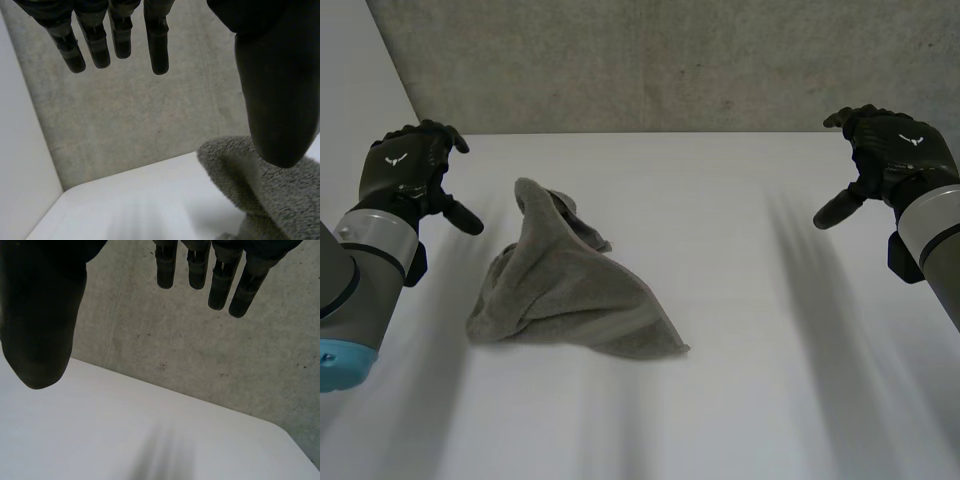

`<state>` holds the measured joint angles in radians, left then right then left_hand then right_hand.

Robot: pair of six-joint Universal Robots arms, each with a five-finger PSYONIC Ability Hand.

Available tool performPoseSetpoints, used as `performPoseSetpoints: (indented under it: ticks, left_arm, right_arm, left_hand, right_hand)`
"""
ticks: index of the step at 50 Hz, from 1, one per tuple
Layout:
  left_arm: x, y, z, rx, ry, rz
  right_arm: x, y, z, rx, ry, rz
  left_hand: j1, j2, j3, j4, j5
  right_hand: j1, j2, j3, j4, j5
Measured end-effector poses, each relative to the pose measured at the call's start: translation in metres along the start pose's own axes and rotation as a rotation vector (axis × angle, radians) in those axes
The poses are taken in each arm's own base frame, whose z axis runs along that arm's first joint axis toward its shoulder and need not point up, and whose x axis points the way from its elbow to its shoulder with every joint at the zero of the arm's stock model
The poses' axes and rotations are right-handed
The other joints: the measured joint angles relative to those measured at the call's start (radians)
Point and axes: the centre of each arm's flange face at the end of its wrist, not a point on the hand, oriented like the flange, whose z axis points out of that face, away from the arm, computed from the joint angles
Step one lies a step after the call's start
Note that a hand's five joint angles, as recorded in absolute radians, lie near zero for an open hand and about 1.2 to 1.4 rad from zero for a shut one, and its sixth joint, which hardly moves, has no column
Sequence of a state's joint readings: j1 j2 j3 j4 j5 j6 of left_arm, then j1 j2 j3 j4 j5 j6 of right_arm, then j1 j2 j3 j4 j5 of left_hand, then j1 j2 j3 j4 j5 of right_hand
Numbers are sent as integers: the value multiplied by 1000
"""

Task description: Fold the towel.

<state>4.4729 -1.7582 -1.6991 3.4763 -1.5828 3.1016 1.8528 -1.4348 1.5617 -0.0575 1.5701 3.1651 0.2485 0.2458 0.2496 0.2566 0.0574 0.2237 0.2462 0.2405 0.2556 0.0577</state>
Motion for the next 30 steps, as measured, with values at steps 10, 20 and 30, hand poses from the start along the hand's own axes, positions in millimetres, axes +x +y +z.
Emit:
performPoseSetpoints:
  ticks: [10,20,30]
  left_arm:
    - [9,-4,-8,-59,89,0]
    - [11,-31,-11,-78,104,-5]
    - [20,-76,-14,-44,122,-16]
  right_arm:
    - [-2,3,0,-2,-21,-11]
    - [-8,-7,-3,29,-86,-33]
    - [-9,-51,-15,137,-77,-115]
  left_hand:
    - [0,0,0,0,0]
    - [0,0,0,0,0]
    - [0,0,0,0,0]
  right_hand:
    - [0,0,0,0,0]
    - [0,0,0,0,0]
    - [0,0,0,0,0]
